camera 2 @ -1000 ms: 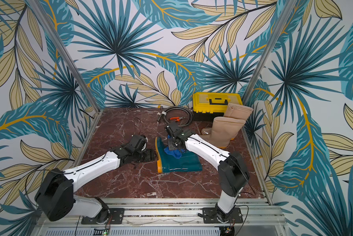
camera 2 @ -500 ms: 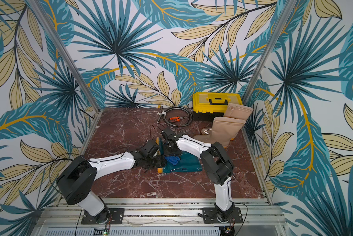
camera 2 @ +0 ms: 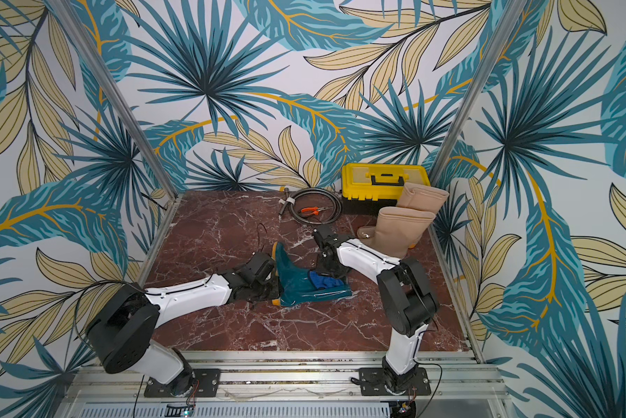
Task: Wipe the rubber boots with a cloth
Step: Wipe the dirt off the rubber boot.
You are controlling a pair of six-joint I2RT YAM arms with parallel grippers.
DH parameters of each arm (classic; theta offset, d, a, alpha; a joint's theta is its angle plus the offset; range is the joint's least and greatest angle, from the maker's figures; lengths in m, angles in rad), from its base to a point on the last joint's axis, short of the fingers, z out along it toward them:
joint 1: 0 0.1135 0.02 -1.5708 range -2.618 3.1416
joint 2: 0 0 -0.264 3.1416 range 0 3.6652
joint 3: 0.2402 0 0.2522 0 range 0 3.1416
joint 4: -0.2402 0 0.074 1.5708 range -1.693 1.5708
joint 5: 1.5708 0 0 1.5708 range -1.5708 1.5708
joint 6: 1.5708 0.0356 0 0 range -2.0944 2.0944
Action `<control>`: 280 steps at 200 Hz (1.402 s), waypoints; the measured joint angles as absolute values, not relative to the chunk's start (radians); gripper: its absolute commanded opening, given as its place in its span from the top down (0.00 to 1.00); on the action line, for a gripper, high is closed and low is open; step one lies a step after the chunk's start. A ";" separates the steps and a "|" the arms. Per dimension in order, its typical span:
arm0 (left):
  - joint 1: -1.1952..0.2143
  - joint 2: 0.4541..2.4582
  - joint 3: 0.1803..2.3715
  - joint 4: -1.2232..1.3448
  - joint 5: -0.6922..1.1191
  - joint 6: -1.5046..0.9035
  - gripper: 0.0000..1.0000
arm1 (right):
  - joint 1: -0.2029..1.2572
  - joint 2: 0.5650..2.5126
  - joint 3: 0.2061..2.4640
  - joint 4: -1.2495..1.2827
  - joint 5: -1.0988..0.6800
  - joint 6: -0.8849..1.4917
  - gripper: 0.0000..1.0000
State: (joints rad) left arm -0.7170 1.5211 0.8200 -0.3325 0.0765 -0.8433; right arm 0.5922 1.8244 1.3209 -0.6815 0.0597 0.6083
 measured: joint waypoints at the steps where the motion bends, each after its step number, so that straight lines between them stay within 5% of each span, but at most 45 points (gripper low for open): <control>1: -0.717 1.520 0.819 -0.334 0.076 -0.844 0.83 | 0.597 1.826 1.325 -0.681 0.057 0.610 1.00; 34: -0.714 1.503 0.846 -0.419 0.071 -0.834 0.86 | 0.764 1.975 1.579 -0.614 -0.056 0.640 1.00; 78: -0.711 1.521 0.856 -0.451 0.051 -0.834 1.00 | 0.691 2.033 1.537 -0.591 -0.101 0.643 1.00; 135: -0.719 1.554 0.884 -0.428 0.048 -0.842 1.00 | 0.423 1.888 1.296 -0.608 -0.057 0.598 1.00; 219: -0.716 1.561 0.886 -0.403 0.033 -0.894 1.00 | 0.730 1.975 1.554 -0.659 -0.089 0.595 1.00; 280: -0.690 1.538 0.837 -0.342 0.073 -0.891 1.00 | 0.536 1.887 1.286 -0.581 -0.118 0.593 1.00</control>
State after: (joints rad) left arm -0.6899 1.5383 0.8368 -0.3416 0.0731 -0.8906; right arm 0.5362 1.8866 1.2861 -0.5808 -0.1177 0.5930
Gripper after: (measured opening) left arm 0.299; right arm 0.148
